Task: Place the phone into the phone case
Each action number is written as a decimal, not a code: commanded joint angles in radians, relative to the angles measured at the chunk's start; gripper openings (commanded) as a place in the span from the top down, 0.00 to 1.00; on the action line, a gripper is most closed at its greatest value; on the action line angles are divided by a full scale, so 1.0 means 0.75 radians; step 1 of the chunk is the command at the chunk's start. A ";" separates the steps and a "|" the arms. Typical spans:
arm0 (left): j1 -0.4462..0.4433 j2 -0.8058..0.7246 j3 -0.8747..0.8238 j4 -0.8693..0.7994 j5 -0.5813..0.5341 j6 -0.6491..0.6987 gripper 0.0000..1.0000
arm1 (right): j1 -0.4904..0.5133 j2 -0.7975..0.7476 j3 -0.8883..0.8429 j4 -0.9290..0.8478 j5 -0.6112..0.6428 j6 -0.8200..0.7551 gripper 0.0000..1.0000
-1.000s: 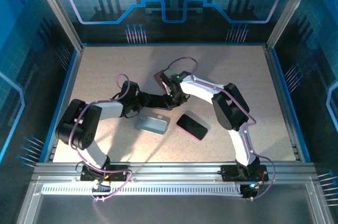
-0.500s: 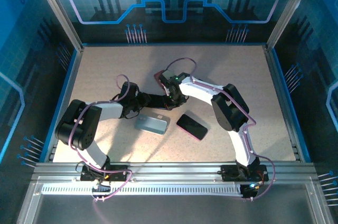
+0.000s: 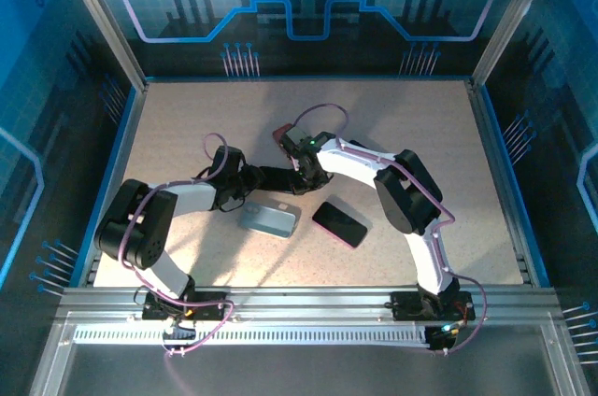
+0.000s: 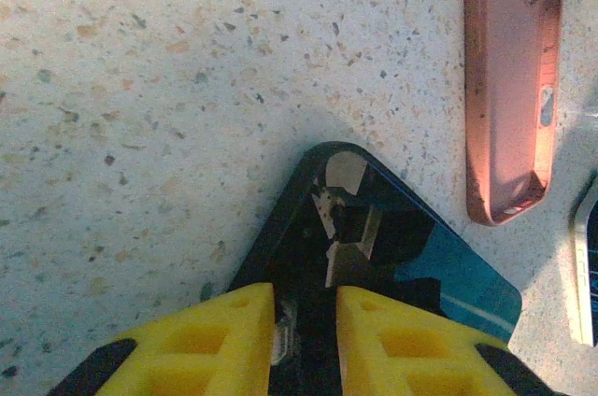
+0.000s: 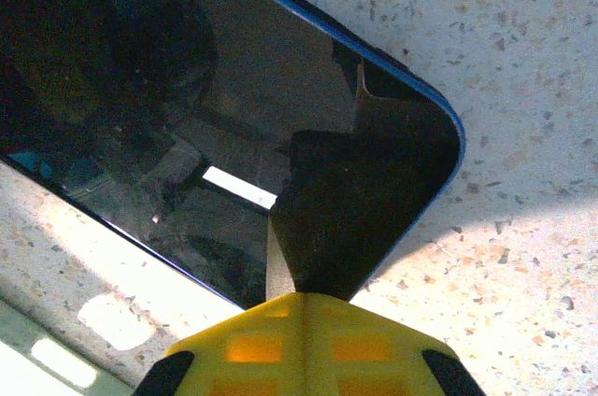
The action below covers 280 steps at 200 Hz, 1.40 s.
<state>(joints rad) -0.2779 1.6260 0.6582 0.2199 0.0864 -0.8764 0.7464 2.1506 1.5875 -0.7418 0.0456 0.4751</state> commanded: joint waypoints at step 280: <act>0.009 0.059 0.016 -0.126 -0.128 0.086 0.75 | 0.159 0.417 -0.187 -0.020 -0.449 0.034 1.00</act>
<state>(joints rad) -0.2703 1.6203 0.6670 0.1856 -0.0154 -0.8349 0.7479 2.1857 1.6073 -0.7170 -0.0765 0.4824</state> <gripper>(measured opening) 0.247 0.063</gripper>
